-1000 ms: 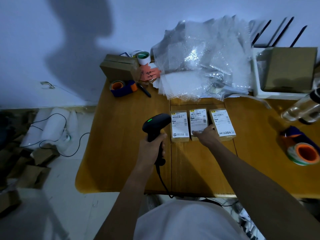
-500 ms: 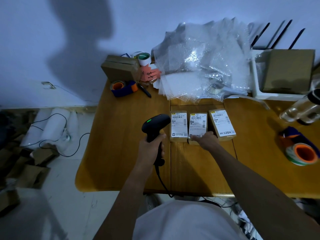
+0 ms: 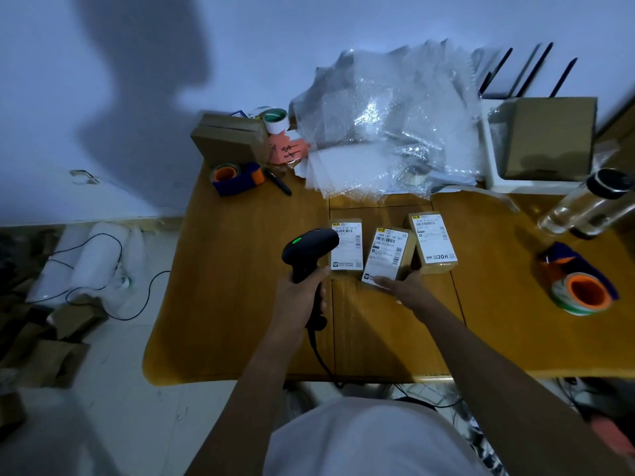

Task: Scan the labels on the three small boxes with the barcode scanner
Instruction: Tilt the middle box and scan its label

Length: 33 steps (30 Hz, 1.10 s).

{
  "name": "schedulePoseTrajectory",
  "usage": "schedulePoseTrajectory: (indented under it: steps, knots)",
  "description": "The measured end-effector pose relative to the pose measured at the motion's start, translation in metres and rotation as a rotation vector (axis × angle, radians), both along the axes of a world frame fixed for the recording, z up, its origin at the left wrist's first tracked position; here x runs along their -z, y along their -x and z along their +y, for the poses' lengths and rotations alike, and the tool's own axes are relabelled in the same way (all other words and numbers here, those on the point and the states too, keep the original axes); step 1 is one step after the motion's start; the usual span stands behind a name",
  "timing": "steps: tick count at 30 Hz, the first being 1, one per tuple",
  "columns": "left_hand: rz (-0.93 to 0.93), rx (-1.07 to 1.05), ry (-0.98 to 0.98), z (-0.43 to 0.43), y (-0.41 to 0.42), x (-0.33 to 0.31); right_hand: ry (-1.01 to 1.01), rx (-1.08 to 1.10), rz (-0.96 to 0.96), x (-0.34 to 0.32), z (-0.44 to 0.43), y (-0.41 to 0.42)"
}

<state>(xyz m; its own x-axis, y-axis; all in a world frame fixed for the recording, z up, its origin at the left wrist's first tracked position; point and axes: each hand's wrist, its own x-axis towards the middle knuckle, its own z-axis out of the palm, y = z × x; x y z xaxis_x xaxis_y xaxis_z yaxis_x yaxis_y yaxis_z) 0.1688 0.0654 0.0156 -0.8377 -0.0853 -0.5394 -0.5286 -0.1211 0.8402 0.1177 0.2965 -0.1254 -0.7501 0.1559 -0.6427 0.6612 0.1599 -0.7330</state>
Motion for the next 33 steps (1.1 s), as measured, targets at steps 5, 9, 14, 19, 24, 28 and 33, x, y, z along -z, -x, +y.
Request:
schedulePoseTrajectory:
  steps: [5,9,14,19,24,28,33]
  knots:
    - [0.022,0.018,0.016,0.001,-0.001,-0.003,0.116,0.072,0.055,-0.003,0.009,-0.009]
    - [0.025,0.02,0.015,0.004,-0.001,-0.006,0.185,0.117,0.102,-0.016,0.016,-0.011]
    - [0.033,0.053,0.0,0.008,-0.001,-0.006,0.264,0.141,0.157,-0.027,0.02,-0.003]
    - [0.045,0.095,-0.004,0.012,-0.001,-0.005,0.306,0.148,0.217,-0.044,0.014,0.0]
    - [0.063,0.148,-0.006,0.014,-0.003,-0.004,0.278,0.121,0.243,-0.052,0.017,0.001]
    - [0.104,0.181,0.007,0.015,-0.005,-0.005,0.236,0.074,0.255,-0.058,0.016,0.0]
    - [0.142,0.192,0.029,0.013,-0.006,-0.004,0.253,0.047,0.261,-0.063,0.014,-0.005]
